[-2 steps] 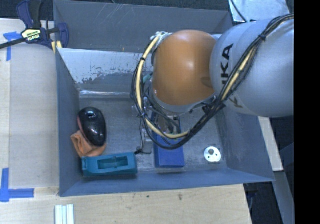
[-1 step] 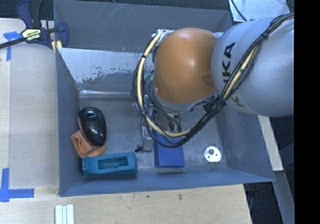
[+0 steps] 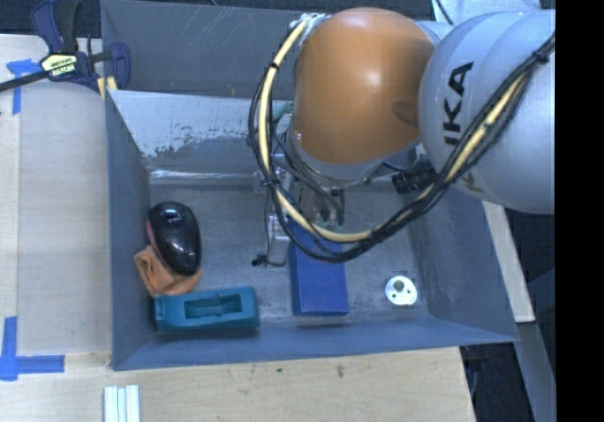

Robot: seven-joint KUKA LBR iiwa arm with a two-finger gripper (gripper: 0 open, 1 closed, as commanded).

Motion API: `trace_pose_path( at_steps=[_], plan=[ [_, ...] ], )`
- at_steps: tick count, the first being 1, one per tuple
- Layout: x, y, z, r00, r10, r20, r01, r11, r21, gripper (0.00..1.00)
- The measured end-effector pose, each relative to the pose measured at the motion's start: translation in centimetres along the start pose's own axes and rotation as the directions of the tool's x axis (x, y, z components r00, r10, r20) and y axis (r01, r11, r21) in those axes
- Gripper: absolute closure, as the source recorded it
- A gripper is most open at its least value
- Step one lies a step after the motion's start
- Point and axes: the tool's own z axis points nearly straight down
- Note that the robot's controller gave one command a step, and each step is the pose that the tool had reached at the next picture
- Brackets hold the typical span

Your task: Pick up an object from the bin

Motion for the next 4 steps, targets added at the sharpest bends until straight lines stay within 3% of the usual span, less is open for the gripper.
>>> trace_pose_path(
  at_steps=[1, 2, 3, 4],
  plan=[
    [-0.3, -5.7, 3.5, 0.997, 0.075, 0.010, -0.075, 0.997, -0.004, 0.00],
    [-2.6, -9.2, 5.4, 0.990, 0.140, 0.002, -0.140, 0.990, 0.000, 0.00],
    [-4.3, -8.2, -0.1, 0.999, 0.037, 0.000, -0.037, 0.999, 0.000, 0.00],
    [-6.0, -9.9, -1.6, 0.999, -0.050, 0.017, 0.050, 0.999, -0.002, 0.00]
  ],
)
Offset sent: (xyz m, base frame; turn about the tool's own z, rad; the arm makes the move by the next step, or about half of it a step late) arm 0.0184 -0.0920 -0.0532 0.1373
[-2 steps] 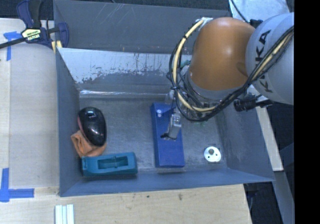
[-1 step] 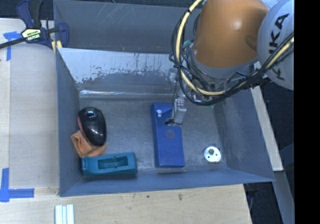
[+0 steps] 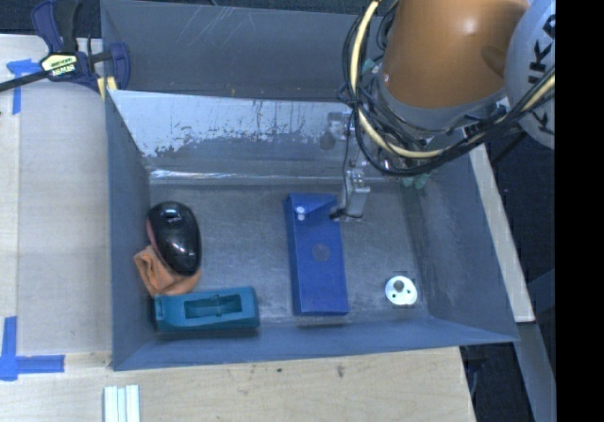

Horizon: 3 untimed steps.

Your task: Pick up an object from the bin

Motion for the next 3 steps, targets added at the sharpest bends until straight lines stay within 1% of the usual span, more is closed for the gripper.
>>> trace_pose_path(
  at_steps=[1, 2, 3],
  plan=[
    [1.3, -2.7, 5.3, 0.999, 0.035, -0.011, -0.035, 0.999, 0.002, 0.00],
    [-0.6, -2.2, 6.0, 0.994, 0.107, -0.016, -0.107, 0.994, 0.004, 0.00],
    [-3.5, -4.2, 8.3, 0.999, 0.047, -0.007, -0.047, 0.999, 0.002, 0.00]
  ],
)
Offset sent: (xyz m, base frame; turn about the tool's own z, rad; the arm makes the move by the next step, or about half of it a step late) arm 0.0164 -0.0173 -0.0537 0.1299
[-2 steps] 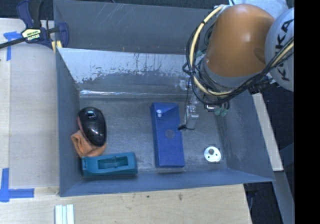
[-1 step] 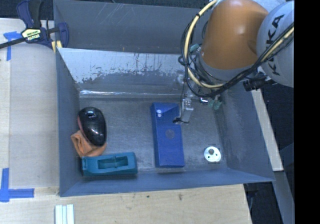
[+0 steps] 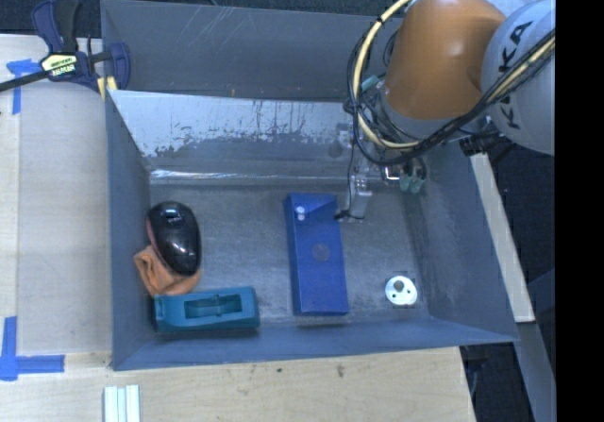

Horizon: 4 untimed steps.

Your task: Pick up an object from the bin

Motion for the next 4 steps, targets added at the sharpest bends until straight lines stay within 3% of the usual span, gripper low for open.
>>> trace_pose_path(
  at_steps=[1, 2, 3, 4],
  plan=[
    [0.2, 0.0, 1.8, 1.000, -0.015, -0.006, 0.015, 1.000, 0.002, 0.00],
    [-0.6, -0.4, 5.6, 0.994, 0.108, -0.003, -0.108, 0.994, 0.000, 0.00],
    [-0.9, 0.1, 8.1, 1.000, 0.021, -0.008, -0.021, 1.000, 0.001, 0.00],
    [-0.6, 0.2, 8.7, 0.990, 0.144, -0.007, -0.144, 0.990, 0.002, 0.00]
  ],
)
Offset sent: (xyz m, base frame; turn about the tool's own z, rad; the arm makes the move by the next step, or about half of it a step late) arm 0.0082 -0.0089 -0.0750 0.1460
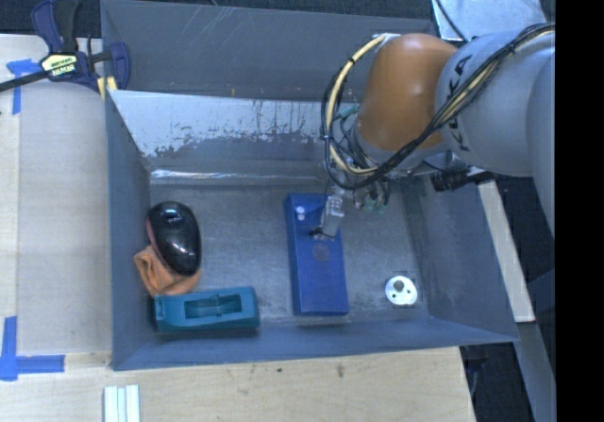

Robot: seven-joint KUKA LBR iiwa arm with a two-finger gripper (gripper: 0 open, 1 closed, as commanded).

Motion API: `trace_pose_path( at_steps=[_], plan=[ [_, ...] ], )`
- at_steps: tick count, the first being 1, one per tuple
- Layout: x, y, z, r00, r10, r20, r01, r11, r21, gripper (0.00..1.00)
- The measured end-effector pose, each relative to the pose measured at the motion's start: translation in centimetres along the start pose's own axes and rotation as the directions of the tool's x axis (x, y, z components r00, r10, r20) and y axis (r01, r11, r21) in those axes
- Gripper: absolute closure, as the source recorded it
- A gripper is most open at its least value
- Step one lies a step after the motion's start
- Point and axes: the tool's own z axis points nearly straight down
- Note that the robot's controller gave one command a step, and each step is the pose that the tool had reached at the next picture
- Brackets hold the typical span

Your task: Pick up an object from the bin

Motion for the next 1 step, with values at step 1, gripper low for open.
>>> trace_pose_path(
  at_steps=[1],
  plan=[
    [-2.23, -0.33, 3.30, 1.000, 0.028, 0.010, -0.028, 1.000, -0.001, 1.00]
  ],
)
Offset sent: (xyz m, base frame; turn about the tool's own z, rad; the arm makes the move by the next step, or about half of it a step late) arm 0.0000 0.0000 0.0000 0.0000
